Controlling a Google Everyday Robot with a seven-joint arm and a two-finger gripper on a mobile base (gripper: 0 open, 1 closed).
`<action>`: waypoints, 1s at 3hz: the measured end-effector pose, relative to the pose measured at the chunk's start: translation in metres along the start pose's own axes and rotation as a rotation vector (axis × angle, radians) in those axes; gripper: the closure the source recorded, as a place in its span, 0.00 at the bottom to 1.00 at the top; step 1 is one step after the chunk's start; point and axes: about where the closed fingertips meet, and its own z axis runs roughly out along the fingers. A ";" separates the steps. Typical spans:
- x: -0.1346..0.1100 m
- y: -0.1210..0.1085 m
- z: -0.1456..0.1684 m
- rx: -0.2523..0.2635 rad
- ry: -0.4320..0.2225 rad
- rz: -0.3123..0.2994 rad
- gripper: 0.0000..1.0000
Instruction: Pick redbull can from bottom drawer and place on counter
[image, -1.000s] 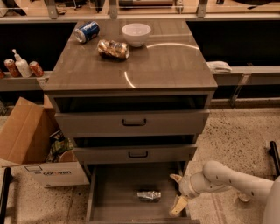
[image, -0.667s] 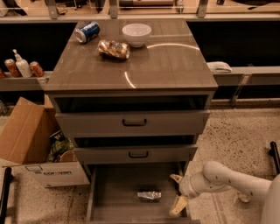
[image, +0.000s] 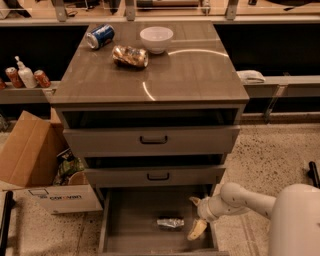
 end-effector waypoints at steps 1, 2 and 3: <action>0.003 -0.016 0.024 0.005 0.018 -0.023 0.00; 0.003 -0.029 0.055 0.001 0.036 -0.063 0.00; 0.005 -0.038 0.080 0.001 0.038 -0.088 0.00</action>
Offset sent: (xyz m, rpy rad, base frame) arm 0.0474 0.0420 -0.0730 -0.0610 -0.0606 0.0875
